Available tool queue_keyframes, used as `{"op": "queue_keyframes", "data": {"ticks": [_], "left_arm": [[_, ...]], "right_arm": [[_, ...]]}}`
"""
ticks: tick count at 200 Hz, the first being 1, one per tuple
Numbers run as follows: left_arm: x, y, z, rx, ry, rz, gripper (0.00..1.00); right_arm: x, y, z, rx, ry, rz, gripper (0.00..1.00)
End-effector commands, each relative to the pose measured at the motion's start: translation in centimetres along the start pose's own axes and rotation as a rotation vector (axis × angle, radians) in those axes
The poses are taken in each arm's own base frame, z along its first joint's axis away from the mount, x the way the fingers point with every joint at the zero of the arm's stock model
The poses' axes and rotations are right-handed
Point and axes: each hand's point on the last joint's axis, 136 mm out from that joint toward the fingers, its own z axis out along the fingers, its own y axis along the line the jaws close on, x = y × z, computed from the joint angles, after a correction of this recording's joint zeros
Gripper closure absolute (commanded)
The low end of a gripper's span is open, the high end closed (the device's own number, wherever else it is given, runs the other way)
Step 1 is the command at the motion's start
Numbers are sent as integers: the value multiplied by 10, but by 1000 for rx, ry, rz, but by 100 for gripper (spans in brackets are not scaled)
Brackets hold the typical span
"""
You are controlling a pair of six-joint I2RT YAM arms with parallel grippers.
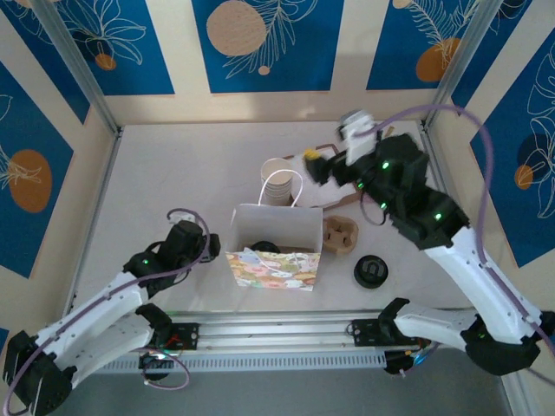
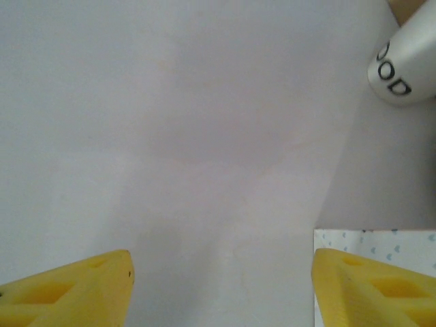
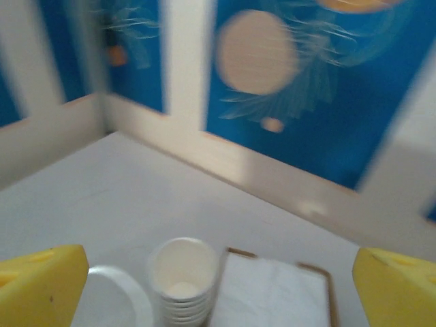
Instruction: Pack the takeout coffee
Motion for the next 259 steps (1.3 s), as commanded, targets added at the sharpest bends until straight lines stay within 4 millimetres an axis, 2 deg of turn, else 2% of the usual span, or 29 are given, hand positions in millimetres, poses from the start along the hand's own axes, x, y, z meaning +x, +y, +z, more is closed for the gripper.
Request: {"op": "queue_keyframes", "data": {"ticks": [1, 19, 30, 40, 56, 80, 128, 154, 196, 213, 228, 245, 259], "left_arm": [[-20, 17, -24, -88, -67, 54, 29], [-30, 16, -36, -79, -98, 56, 28], [-34, 15, -41, -70, -106, 53, 28], [-36, 13, -45, -58, -110, 53, 28], [-38, 10, -48, -42, -111, 52, 28], [-39, 5, -48, -20, -103, 52, 28], [-36, -1, -46, 10, -86, 55, 28], [-33, -1, -46, 17, -77, 56, 29], [-30, 0, -45, 15, -73, 56, 29], [-29, 0, -45, 19, -70, 55, 29], [-29, 0, -45, 21, -70, 54, 29], [-29, 0, -46, 23, -74, 52, 29], [-29, 0, -46, 26, -76, 49, 29]], "right_arm": [[13, -69, -10, 213, 75, 291, 1], [47, -119, -4, 342, 181, 376, 1], [67, -142, -1, 377, 229, 457, 2], [82, -157, 4, 385, 261, 521, 10], [102, -179, 10, 408, 291, 598, 29], [125, -198, 25, 432, 330, 650, 48], [142, -208, 57, 409, 373, 663, 50], [150, -202, 75, 381, 418, 610, 57], [160, -198, 90, 404, 469, 505, 58], [161, -200, 93, 426, 481, 464, 67], [159, -204, 93, 451, 485, 436, 87], [155, -204, 92, 463, 483, 407, 92], [147, -200, 90, 468, 471, 370, 100]]}}
